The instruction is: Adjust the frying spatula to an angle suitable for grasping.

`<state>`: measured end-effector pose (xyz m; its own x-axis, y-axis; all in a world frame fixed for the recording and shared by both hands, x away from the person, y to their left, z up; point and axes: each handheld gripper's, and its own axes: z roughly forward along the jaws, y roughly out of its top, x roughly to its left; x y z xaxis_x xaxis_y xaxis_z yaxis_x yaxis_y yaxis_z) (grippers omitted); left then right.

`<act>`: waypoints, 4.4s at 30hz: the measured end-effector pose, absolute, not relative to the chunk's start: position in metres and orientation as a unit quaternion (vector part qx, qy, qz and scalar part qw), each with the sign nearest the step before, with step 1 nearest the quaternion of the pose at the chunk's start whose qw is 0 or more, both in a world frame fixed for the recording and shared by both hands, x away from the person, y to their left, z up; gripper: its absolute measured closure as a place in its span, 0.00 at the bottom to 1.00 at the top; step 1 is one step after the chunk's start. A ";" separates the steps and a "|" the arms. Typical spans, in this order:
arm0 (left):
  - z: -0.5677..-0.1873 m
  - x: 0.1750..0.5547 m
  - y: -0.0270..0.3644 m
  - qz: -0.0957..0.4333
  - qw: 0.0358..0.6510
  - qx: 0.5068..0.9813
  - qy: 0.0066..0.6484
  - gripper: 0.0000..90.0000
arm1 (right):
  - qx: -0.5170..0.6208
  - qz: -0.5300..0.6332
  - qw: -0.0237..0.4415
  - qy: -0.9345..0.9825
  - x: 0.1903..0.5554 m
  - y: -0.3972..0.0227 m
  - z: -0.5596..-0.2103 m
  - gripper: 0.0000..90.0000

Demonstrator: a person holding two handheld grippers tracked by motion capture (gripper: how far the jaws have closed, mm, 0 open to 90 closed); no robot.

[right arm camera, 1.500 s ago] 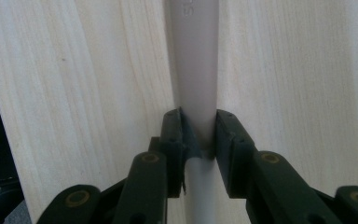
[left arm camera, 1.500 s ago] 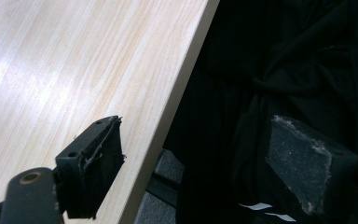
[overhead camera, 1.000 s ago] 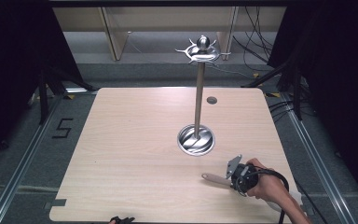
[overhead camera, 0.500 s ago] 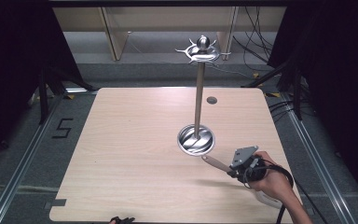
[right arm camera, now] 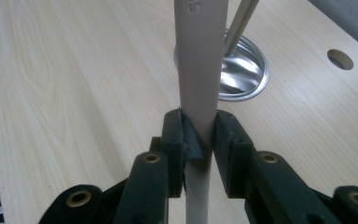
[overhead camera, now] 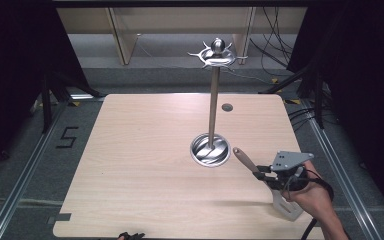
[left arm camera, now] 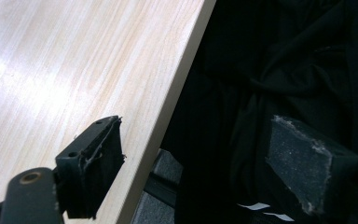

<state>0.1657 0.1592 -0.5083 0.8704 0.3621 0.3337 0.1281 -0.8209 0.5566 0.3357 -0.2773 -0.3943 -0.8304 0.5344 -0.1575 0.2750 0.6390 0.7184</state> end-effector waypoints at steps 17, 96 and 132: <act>-0.509 0.166 0.159 0.217 0.268 0.930 0.131 0.19 | 0.271 0.443 0.197 0.832 0.336 -0.291 -0.376 0.84; -0.509 0.166 0.159 0.214 0.269 0.930 0.127 0.19 | 0.243 0.537 0.201 0.782 0.412 -0.219 -0.273 0.84; -0.508 0.166 0.159 0.212 0.270 0.931 0.126 0.19 | 0.246 0.536 0.181 0.788 0.428 -0.211 -0.280 0.84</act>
<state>0.1655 0.1589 -0.5084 0.8785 0.3493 0.3258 0.1203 -0.8219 0.5567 0.4277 -0.2115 -0.2803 -0.8142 0.5802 -0.0214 0.1934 0.3059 0.9322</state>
